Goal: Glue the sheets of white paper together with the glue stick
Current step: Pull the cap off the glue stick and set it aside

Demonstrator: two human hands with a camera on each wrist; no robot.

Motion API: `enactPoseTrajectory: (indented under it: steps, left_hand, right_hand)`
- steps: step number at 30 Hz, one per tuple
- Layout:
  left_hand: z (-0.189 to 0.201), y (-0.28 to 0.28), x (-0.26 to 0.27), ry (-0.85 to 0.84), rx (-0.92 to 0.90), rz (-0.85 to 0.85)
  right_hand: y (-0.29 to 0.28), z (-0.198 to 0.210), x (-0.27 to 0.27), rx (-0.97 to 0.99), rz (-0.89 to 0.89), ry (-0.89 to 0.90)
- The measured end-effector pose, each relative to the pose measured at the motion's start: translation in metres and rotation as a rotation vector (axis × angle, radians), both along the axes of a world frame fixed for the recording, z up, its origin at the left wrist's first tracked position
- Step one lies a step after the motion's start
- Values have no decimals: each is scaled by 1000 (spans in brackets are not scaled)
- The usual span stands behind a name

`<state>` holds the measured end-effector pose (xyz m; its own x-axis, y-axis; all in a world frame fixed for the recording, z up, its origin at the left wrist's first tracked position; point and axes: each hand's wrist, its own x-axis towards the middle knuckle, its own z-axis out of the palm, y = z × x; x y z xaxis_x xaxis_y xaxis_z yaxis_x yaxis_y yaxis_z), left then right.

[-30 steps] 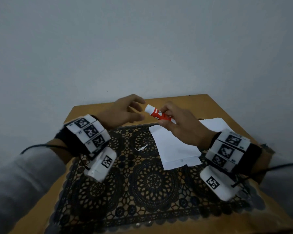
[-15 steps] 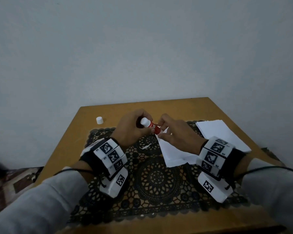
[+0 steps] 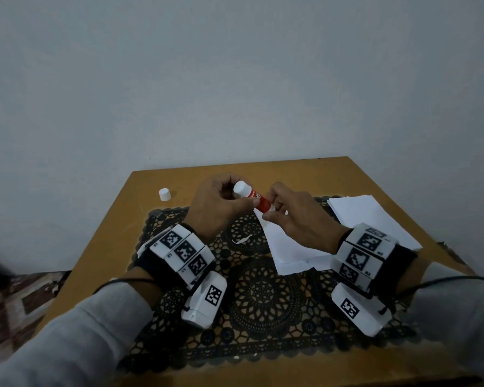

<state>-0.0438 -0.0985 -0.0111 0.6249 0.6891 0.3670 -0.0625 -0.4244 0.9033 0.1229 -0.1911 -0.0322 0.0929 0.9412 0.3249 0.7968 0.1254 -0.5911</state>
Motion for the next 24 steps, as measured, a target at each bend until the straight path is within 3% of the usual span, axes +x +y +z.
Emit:
enactPoseTrajectory:
  steps: [9, 14, 19, 24]
  left_hand:
    - [11, 7, -1, 27, -51, 32]
    - [14, 14, -3, 60, -110, 8]
    - [15, 15, -4, -22, -272, -33]
    - [17, 17, -4, -19, -260, -51]
  right_hand:
    - [-1, 4, -2, 66, -39, 7]
    - [-2, 2, -2, 86, 27, 13]
    - [-1, 2, -5, 101, -3, -28]
    - [-3, 4, -8, 65, 60, 41]
